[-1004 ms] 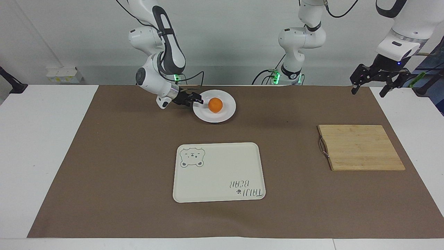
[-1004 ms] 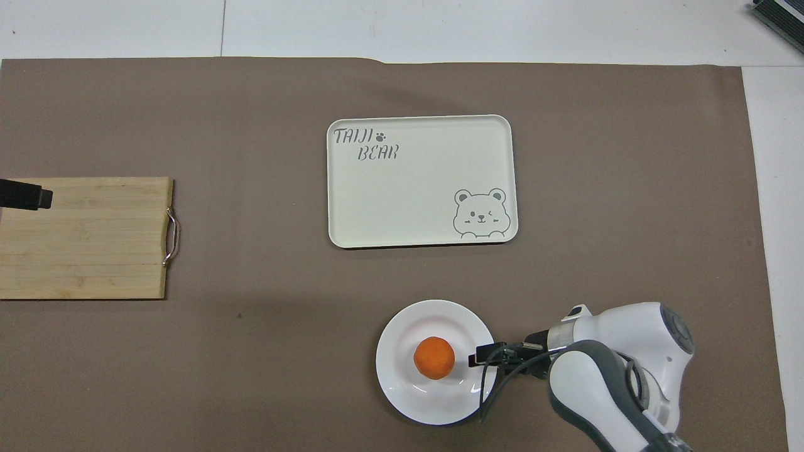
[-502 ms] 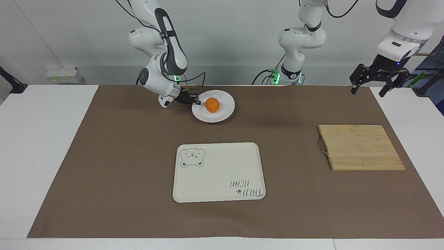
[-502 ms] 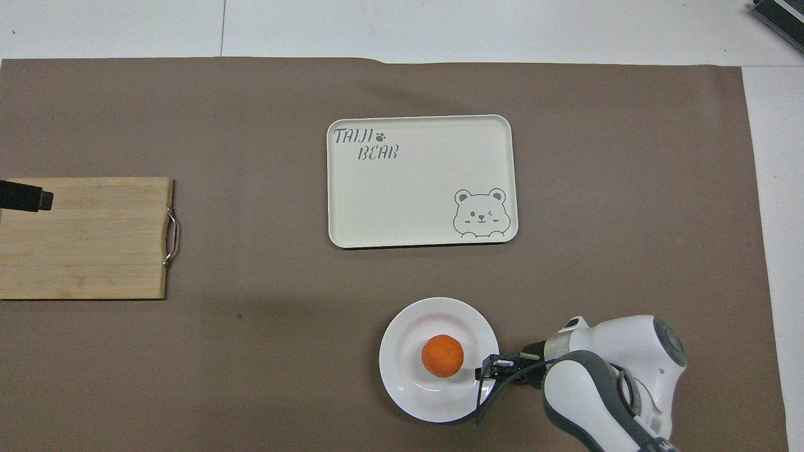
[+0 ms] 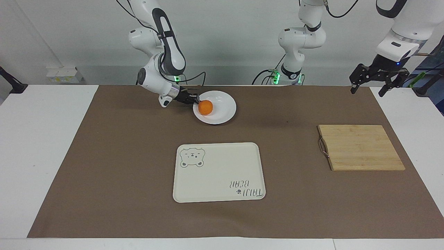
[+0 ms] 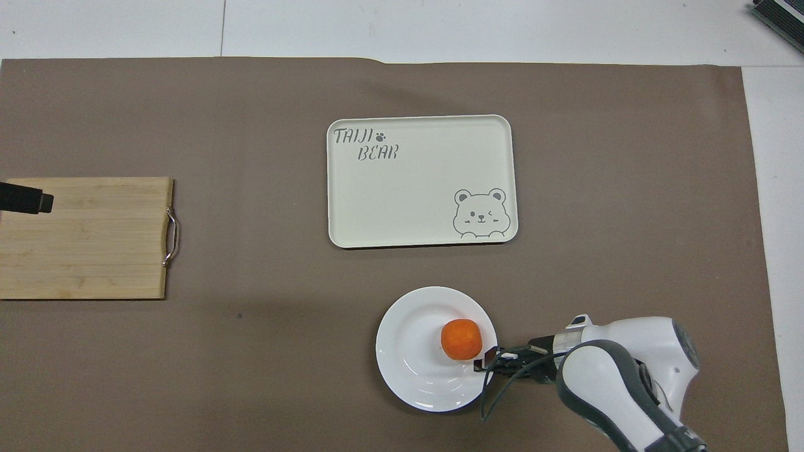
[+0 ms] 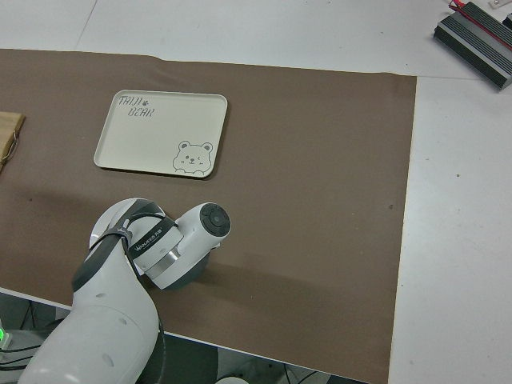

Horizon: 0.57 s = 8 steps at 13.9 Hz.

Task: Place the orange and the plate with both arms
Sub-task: 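Slide the plate with the orange onto the bear tray with the right gripper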

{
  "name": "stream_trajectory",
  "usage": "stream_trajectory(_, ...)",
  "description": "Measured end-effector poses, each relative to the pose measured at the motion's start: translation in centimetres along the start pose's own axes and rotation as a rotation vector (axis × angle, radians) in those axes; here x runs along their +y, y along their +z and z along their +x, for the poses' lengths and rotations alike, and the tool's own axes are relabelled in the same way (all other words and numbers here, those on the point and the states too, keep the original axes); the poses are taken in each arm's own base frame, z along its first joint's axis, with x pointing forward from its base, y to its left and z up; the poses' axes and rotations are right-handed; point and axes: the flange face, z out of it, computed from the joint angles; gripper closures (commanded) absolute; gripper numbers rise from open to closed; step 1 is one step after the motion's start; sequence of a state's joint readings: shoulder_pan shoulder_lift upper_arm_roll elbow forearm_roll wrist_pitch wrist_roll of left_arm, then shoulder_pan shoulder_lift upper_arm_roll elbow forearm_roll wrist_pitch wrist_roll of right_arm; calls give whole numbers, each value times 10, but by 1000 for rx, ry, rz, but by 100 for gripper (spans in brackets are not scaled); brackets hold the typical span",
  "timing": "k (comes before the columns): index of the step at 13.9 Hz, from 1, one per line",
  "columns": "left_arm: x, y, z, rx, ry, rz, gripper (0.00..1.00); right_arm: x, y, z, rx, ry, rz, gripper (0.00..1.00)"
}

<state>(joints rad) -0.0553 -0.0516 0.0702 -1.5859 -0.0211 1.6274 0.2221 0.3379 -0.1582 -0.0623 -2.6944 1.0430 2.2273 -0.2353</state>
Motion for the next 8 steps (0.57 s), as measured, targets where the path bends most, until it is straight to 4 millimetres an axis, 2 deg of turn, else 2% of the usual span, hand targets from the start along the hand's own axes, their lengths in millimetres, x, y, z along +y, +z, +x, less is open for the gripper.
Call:
stream_trajectory(4, 0, 0, 0, 0, 0, 0, 0, -19, -52, 38, 78, -1, 83, 100)
stream_trajectory(8, 0, 0, 0, -1, 0, 0, 0, -36, -84, 97, 160, -41, 108, 100)
